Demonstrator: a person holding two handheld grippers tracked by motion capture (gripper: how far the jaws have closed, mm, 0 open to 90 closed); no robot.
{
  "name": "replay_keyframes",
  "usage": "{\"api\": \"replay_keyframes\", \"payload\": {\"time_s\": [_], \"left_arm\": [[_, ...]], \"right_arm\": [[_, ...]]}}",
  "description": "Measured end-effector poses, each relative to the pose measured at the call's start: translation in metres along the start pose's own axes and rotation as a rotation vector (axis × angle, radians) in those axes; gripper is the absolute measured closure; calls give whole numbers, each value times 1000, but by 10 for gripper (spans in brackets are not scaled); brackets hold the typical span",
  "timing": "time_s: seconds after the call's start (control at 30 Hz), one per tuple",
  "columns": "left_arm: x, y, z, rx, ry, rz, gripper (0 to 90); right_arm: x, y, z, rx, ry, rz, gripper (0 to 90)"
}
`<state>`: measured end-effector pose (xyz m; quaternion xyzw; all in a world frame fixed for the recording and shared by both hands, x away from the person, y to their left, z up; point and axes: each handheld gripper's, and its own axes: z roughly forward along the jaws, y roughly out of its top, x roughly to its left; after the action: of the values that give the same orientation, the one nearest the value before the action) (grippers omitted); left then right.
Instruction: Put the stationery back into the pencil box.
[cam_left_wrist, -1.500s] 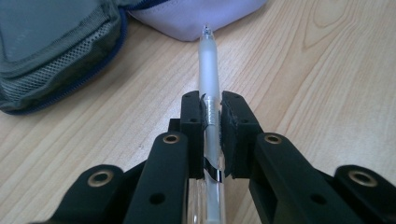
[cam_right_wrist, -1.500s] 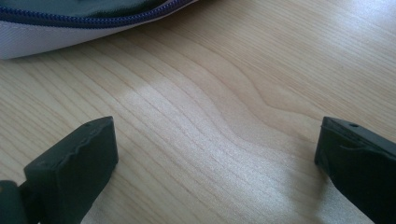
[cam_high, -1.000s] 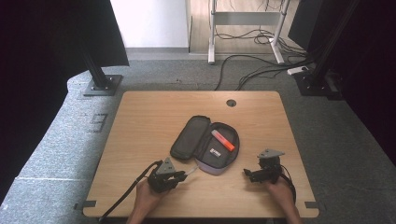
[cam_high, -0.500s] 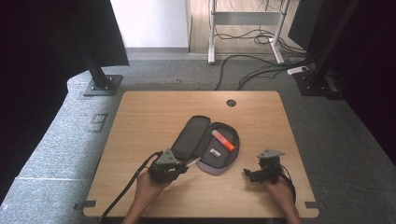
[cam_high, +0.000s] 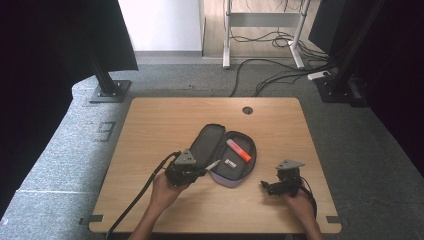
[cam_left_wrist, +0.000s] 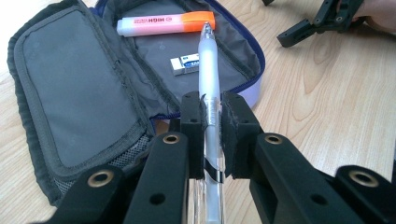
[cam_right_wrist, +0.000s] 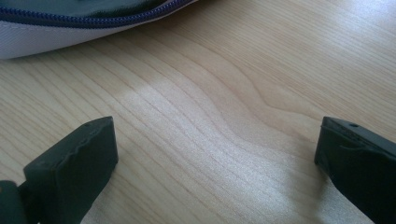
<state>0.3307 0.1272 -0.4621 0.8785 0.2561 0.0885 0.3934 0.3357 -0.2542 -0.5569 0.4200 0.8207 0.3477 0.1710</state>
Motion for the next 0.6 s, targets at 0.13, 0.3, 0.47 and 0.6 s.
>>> {"api": "replay_keyframes", "payload": {"time_s": [0.13,0.3,0.47,0.6], "left_arm": [[2,7,3,7,11,11,796],[7,14,8,13,10,12,797],[11,19,14,8,2,3,797],[13,23,19,17,14,4,797]], "right_arm": [[0,0,0,0,0,0,0],[0,0,0,0,0,0,0],[0,0,0,0,0,0,0],[0,0,0,0,0,0,0]]}}
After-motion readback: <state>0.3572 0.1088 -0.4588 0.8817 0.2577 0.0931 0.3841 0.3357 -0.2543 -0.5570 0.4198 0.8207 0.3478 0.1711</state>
